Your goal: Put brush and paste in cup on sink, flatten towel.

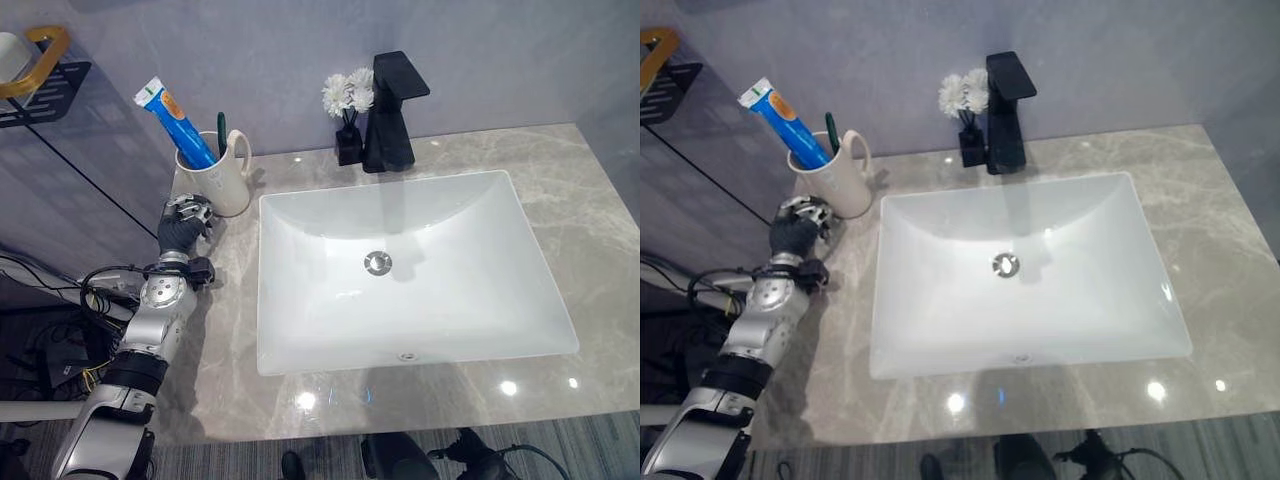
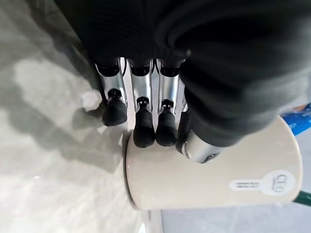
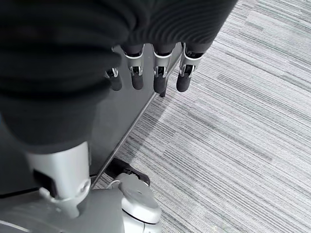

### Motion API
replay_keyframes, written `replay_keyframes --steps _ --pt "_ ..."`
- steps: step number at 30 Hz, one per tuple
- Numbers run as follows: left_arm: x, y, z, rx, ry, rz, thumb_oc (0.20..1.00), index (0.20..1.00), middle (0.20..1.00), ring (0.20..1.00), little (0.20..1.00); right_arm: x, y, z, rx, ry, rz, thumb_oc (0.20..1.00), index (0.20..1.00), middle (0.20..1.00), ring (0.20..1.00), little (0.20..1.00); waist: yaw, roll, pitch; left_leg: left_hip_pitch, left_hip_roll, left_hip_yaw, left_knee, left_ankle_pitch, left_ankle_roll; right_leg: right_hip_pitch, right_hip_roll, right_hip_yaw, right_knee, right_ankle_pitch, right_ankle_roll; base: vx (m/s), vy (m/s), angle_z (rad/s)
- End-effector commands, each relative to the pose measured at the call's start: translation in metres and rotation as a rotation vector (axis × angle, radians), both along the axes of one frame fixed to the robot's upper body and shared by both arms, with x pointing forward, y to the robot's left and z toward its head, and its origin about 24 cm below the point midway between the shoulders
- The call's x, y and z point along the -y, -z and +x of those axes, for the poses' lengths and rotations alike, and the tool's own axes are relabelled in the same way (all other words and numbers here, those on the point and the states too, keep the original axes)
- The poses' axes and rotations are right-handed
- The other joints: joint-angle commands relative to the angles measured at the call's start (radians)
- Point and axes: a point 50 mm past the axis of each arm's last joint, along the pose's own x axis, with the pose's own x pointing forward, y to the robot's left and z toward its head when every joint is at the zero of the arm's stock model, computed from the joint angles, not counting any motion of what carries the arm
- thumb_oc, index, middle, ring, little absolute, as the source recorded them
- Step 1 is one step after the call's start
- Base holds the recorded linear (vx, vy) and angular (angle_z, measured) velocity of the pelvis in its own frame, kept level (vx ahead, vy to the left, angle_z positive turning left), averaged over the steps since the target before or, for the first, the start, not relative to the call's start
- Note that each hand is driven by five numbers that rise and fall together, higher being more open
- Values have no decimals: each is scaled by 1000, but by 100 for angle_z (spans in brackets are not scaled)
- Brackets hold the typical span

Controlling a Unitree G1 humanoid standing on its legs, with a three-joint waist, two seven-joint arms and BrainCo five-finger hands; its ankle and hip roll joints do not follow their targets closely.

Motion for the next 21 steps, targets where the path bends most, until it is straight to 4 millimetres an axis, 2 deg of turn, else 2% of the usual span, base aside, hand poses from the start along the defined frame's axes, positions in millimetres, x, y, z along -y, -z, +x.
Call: replay_keyframes --steps 1,3,9,13,21 --pt "-22 5 7 -76 -86 42 200 200 200 200 200 -2 -2 8 33 11 10 1000 1000 1000 1000 1000 -24 -22 7 49 15 15 4 71 -37 90 -38 24 14 -115 68 -36 -17 -1" --pt "-24 -3 13 -65 -100 59 200 200 200 200 200 -3 -4 11 48 8 16 1000 1000 1000 1000 1000 -26 -24 13 34 18 13 4 78 -39 70 -36 23 16 -109 69 -38 -25 -4" --pt "-25 -11 21 -71 -117 109 200 200 200 200 200 -5 -4 12 55 3 22 1000 1000 1000 1000 1000 -30 -23 20 19 25 12 4 91 -46 50 -30 25 18 -108 68 -5 -14 -9" --pt "-26 -11 23 -86 -134 126 200 200 200 200 200 -5 -3 8 58 20 39 1000 1000 1000 1000 1000 -39 -20 20 13 25 9 4 91 -48 45 -32 28 22 -108 66 8 0 3" --pt "-17 -14 31 -83 -125 122 200 200 200 200 200 -4 0 0 27 21 29 1000 1000 1000 1000 1000 -53 -16 15 16 24 20 4 85 -49 41 -27 41 20 -108 64 0 0 0"
